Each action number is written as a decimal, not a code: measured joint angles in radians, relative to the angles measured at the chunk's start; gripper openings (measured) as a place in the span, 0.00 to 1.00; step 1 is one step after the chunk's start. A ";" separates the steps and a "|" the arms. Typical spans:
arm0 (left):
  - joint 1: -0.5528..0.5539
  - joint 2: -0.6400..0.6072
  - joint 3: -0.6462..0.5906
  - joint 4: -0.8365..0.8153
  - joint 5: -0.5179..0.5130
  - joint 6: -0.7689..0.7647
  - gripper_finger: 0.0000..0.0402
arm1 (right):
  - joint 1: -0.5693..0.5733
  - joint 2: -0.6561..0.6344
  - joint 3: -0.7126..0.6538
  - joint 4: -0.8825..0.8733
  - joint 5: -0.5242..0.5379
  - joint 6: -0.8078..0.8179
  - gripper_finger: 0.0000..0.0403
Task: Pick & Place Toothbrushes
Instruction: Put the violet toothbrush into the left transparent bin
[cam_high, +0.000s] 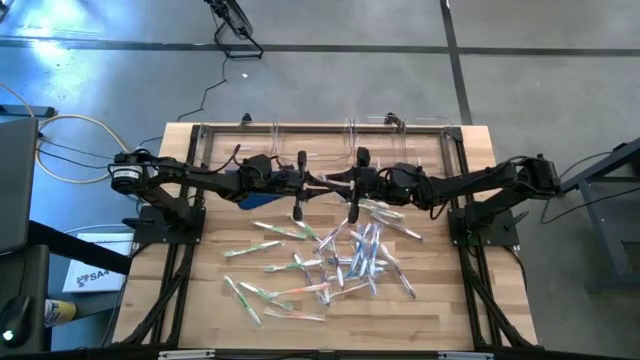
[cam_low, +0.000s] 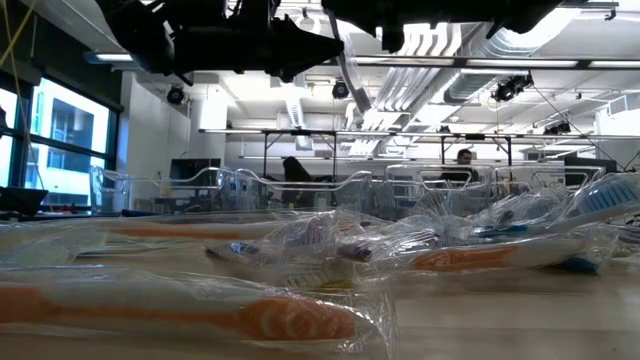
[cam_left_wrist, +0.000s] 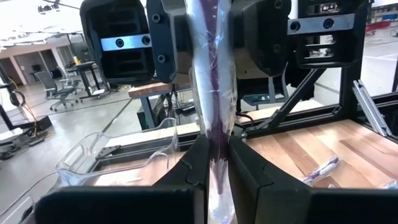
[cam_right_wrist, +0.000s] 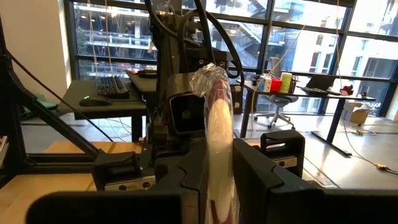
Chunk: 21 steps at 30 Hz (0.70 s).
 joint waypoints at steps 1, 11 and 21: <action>0.000 0.000 0.000 0.000 -0.002 0.006 0.07 | 0.000 0.000 0.000 0.000 -0.002 0.006 0.17; 0.000 0.000 0.000 -0.001 0.012 0.011 0.04 | 0.004 -0.013 0.000 0.001 0.012 0.008 0.49; 0.001 0.000 0.000 0.000 0.024 0.029 0.00 | 0.038 -0.147 0.000 -0.165 0.043 0.001 0.59</action>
